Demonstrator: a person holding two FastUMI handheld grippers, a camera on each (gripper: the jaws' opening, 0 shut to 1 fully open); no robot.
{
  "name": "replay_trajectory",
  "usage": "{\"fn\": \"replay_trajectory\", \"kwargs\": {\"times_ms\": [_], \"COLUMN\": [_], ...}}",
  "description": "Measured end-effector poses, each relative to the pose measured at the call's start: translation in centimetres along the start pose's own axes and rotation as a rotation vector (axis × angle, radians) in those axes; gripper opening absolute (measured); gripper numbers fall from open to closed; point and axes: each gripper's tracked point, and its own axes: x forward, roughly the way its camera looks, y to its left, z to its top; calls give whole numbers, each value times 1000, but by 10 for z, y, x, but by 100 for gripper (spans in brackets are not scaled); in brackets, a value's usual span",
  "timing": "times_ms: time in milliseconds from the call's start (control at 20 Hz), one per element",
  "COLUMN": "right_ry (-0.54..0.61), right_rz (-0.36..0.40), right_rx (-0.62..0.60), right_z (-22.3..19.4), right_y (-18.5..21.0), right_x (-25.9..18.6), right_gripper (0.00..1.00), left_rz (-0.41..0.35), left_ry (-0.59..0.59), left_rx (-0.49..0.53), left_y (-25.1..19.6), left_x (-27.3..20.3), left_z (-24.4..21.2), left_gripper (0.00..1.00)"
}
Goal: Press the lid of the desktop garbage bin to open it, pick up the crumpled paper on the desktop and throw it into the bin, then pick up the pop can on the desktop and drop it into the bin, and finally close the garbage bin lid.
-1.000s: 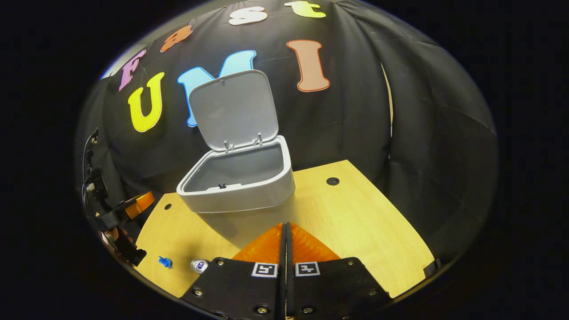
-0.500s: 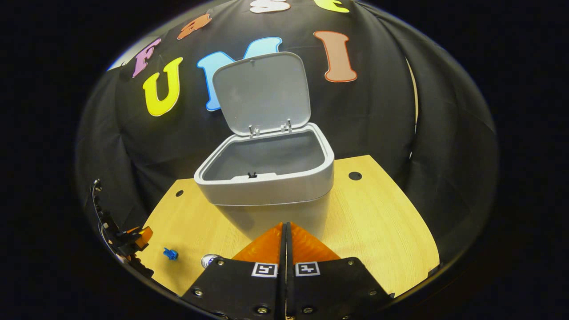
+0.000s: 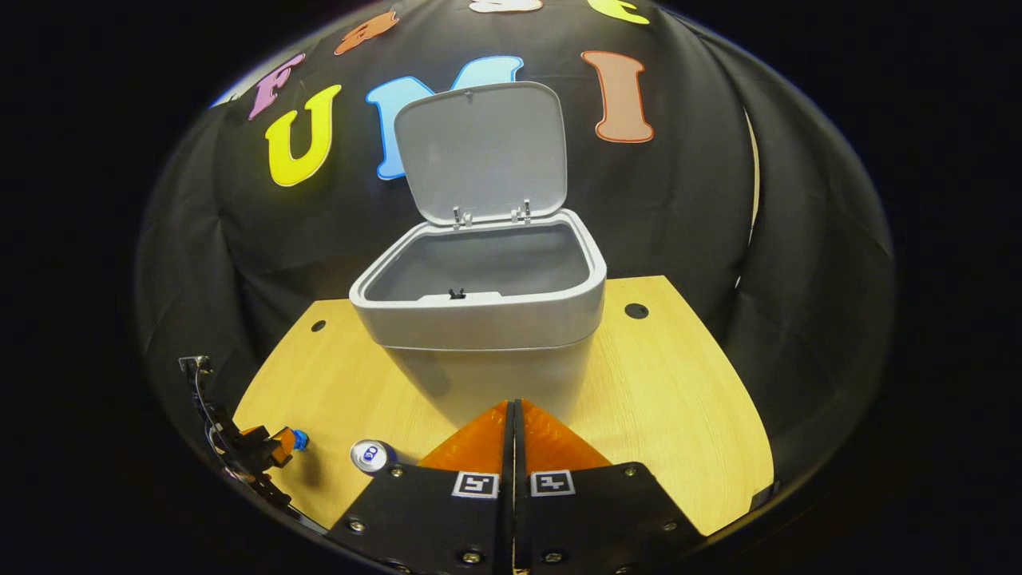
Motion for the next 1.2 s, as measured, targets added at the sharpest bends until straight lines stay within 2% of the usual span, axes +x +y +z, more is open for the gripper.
{"fn": "replay_trajectory", "kwargs": {"times_ms": [100,150,200,250,350,400,600,700,750,800,900,1050,1100,1150,1200], "right_ry": [11,19,25,29,38,41,47,45,45,45,43,42,40,39,38], "right_rz": [0,1,3,4,2,-1,-12,-18,-18,-17,-19,-15,-14,-12,-11], "right_rx": [-12,-22,-35,-42,-51,-52,-45,-41,-38,-34,-36,-38,-35,-29,-25], "right_z": [-3,-4,-6,-7,-9,-10,-11,-12,-13,-12,-13,-15,-16,-17,-17], "right_y": [1,0,1,2,1,-1,-5,-7,-7,-6,-7,-4,-4,-4,-3], "right_x": [-1,-2,-3,-3,-4,-4,-6,-7,-7,-7,-4,-5,-4,-3,-4], "right_gripper": [0,0,0,0,0,1,0,0,0,0,0,0,1,0,1], "left_rz": [4,6,8,8,2,0,-30,-35,-33,-8,-12,-16,-28,-35,-42], "left_ry": [22,33,45,52,60,67,55,59,58,43,38,-2,-30,-49,-67], "left_rx": [1,1,-1,0,6,9,22,11,7,15,10,23,25,26,27], "left_y": [-2,-3,-2,-1,-2,-3,-13,-20,-22,-19,-21,-27,-33,-34,-50], "left_x": [9,15,21,27,37,41,56,61,64,65,72,80,84,75,81], "left_z": [-12,-18,-23,-25,-26,-26,-8,4,11,23,42,91,124,127,86], "left_gripper": [94,99,99,94,99,94,98,80,65,62,35,32,34,34,34]}}
